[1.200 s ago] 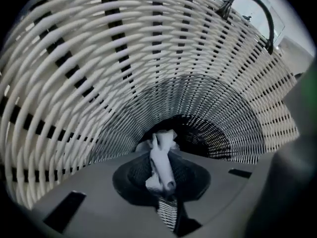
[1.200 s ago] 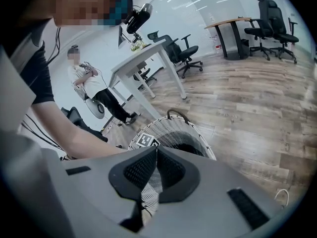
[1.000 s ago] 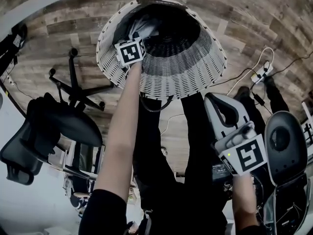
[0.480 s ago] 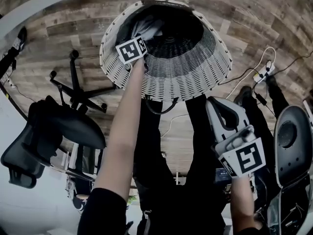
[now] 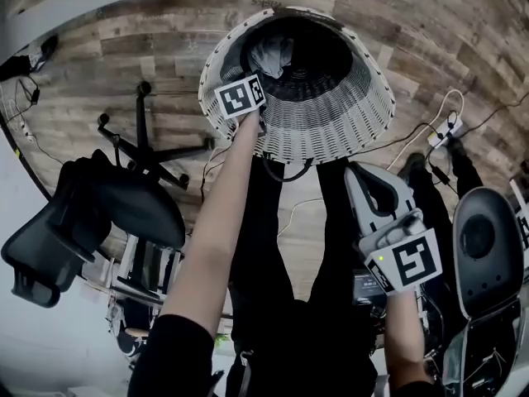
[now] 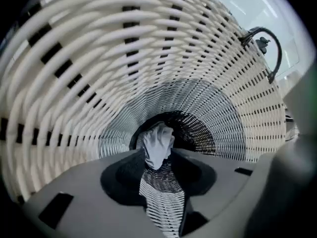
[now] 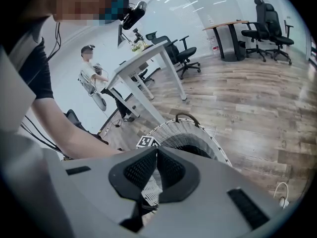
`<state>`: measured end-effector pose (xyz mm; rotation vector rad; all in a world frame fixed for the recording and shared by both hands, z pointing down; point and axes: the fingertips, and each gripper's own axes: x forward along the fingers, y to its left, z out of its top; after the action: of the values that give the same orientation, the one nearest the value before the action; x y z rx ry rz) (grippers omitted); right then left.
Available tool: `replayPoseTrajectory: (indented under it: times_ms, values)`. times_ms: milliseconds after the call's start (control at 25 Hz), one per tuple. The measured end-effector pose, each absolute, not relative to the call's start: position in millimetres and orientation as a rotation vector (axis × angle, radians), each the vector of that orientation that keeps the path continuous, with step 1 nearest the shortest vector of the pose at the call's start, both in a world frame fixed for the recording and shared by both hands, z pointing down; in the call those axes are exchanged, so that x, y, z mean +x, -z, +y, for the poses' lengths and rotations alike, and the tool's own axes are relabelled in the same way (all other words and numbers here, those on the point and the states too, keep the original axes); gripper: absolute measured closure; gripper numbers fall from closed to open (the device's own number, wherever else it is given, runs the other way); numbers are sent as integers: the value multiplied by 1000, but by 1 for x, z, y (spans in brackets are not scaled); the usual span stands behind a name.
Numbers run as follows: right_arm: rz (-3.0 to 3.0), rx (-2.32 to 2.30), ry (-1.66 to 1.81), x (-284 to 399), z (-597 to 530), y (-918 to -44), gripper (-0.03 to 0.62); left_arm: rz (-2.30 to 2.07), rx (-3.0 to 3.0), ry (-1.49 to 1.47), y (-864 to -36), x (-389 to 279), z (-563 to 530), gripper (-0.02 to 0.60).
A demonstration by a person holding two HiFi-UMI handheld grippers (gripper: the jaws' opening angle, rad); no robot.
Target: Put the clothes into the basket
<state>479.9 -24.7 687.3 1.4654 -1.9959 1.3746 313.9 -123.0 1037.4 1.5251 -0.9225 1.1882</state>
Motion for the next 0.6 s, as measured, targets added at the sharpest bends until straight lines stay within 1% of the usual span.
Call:
replayPoseTrajectory:
  times_ms: [120, 360, 600]
  values:
    - [-2000, 1486, -1348, 479, -31, -670, 577, -875, 1559, -1199, -1015, 315, -119, 426]
    - [-2008, 1549, -1277, 480, -41, -623, 577, -609, 1813, -1408, -957, 330, -107, 428]
    - [-1976, 1604, -1204, 484, -41, -578, 577, -411, 2069, -1445, -885, 349, -100, 469]
